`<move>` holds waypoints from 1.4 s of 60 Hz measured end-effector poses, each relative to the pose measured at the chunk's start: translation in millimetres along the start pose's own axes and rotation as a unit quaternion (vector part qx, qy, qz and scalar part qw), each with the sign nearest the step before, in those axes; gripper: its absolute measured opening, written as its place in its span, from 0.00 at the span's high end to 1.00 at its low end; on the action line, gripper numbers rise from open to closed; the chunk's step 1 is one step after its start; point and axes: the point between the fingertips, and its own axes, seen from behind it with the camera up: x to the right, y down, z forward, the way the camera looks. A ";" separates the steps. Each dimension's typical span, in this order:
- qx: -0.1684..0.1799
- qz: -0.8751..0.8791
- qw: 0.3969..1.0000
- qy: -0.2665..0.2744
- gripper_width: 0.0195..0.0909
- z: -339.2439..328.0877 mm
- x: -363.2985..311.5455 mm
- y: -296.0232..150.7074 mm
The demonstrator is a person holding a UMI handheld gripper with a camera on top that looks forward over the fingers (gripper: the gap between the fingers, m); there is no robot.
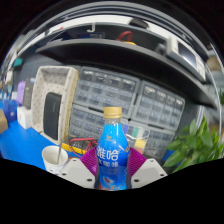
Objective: Pour water
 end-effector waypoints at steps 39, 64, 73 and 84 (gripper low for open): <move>0.035 0.171 0.984 -0.029 0.35 0.1 4.6 42.5; 0.010 0.162 0.987 0.014 0.12 -134.4 -21.9 58.7; -0.028 0.123 0.992 0.022 0.12 -174.2 -58.5 71.0; -0.020 0.129 0.991 -0.012 0.10 -205.4 -106.5 52.1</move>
